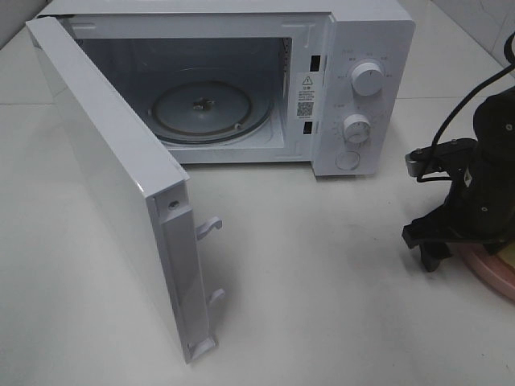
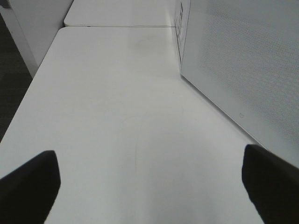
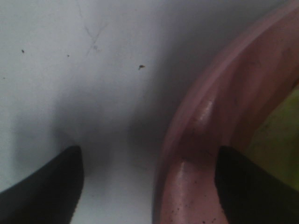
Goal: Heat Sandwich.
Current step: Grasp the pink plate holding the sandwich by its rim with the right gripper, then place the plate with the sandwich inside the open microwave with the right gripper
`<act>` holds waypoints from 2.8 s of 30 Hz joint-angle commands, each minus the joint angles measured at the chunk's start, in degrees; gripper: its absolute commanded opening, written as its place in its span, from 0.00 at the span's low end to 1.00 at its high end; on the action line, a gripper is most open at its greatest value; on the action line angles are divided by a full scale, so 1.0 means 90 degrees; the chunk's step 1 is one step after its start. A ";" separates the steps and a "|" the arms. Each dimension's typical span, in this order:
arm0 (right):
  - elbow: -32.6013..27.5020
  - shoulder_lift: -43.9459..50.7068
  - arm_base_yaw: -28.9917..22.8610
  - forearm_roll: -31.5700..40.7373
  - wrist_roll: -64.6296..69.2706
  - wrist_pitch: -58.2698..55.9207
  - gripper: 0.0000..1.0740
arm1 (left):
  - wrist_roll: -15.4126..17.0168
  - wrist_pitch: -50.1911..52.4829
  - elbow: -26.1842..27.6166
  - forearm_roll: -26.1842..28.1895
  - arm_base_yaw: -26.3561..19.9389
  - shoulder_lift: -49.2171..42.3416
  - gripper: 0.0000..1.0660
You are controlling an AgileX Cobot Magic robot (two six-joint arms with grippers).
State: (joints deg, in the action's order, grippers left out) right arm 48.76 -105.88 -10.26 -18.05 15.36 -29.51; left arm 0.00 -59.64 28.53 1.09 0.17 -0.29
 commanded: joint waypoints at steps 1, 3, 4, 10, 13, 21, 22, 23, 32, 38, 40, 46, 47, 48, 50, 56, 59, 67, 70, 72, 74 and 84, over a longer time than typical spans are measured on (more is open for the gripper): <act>0.0019 -0.0057 0.0038 -0.0095 0.0102 -0.0025 0.50 | 0.0038 0.0038 -0.0013 0.0000 -0.0006 -0.0134 0.94; 0.0019 -0.0057 0.0038 -0.0134 0.0185 -0.0045 0.31 | 0.0038 0.0038 -0.0013 0.0000 -0.0006 -0.0134 0.94; 0.0019 -0.0057 0.0038 -0.0146 0.0191 -0.0057 0.19 | 0.0038 0.0038 -0.0013 0.0000 -0.0006 -0.0134 0.94; 0.0019 -0.0057 0.0038 -0.0267 0.0191 -0.0045 0.00 | 0.0038 0.0038 -0.0013 0.0000 -0.0006 -0.0134 0.94; 0.0019 -0.0057 0.0038 -0.0261 0.0191 -0.0045 0.00 | 0.0038 0.0038 -0.0013 0.0000 -0.0006 -0.0134 0.94; 0.0025 0.0006 0.0013 -0.0312 0.0191 -0.0191 0.00 | 0.0038 0.0038 -0.0013 0.0000 -0.0006 -0.0134 0.94; 0.0025 0.0019 0.0013 -0.0312 0.0191 -0.0210 0.00 | 0.0038 0.0038 -0.0013 0.0000 -0.0006 -0.0134 0.94; 0.0025 0.0038 0.0013 -0.0337 0.0223 -0.0248 0.00 | 0.0038 0.0038 -0.0013 0.0000 -0.0006 -0.0134 0.94; 0.0025 0.0153 0.0013 -0.0802 0.0713 -0.0656 0.00 | 0.0038 0.0038 -0.0013 0.0000 -0.0006 -0.0134 0.94; 0.0025 0.0503 0.0013 -0.0980 0.0853 -0.0949 0.00 | 0.0038 0.0038 -0.0013 0.0000 -0.0006 -0.0134 0.94; 0.0025 0.0528 0.0013 -0.1031 0.0904 -0.1031 0.00 | 0.0038 0.0038 -0.0013 0.0000 -0.0006 -0.0134 0.94; -0.0013 0.0758 -0.0280 -0.1127 0.0955 -0.1311 0.00 | 0.0038 0.0038 -0.0013 0.0000 -0.0006 -0.0134 0.94; -0.0013 0.0796 -0.0318 -0.1140 0.0955 -0.1350 0.00 | 0.0038 0.0038 -0.0013 0.0000 -0.0006 -0.0134 0.94; -0.0013 0.0796 -0.0318 -0.1140 0.0955 -0.1350 0.00 | 0.0038 0.0038 -0.0013 0.0000 -0.0006 -0.0134 0.94; -0.0013 0.0872 -0.0388 -0.1140 0.0949 -0.1451 0.00 | 0.0038 0.0038 -0.0013 0.0000 -0.0006 -0.0134 0.94; -0.0013 0.1165 -0.0675 -0.1229 0.0949 -0.1821 0.00 | 0.0038 0.0038 -0.0013 0.0000 -0.0006 -0.0134 0.94; -0.0013 0.1222 -0.0834 -0.1261 0.0949 -0.1993 0.00 | 0.0038 0.0038 -0.0013 0.0000 -0.0006 -0.0134 0.94; -0.0255 0.1515 -0.1203 -0.1267 0.0949 -0.2126 0.00 | 0.0038 0.0038 -0.0013 0.0000 -0.0006 -0.0134 0.94; -0.0484 0.1789 -0.1420 -0.1261 0.0949 -0.2184 0.00 | 0.0038 0.0038 -0.0013 0.0000 -0.0006 -0.0134 0.94; -0.0535 0.1846 -0.1477 -0.1261 0.0949 -0.2196 0.00 | 0.0038 0.0038 -0.0013 0.0000 -0.0006 -0.0134 0.94; -0.0618 0.1999 -0.1630 -0.1261 0.0949 -0.2285 0.00 | 0.0038 0.0038 -0.0013 0.0000 -0.0006 -0.0134 0.94; -0.0719 0.2648 -0.2534 -0.1241 0.0929 -0.2827 0.00 | 0.0038 0.0038 -0.0013 0.0000 -0.0006 -0.0134 0.94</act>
State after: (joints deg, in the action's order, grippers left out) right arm 42.57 -83.31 -31.86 -27.85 23.78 -52.94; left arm 0.00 -59.64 28.53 1.09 0.17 -0.29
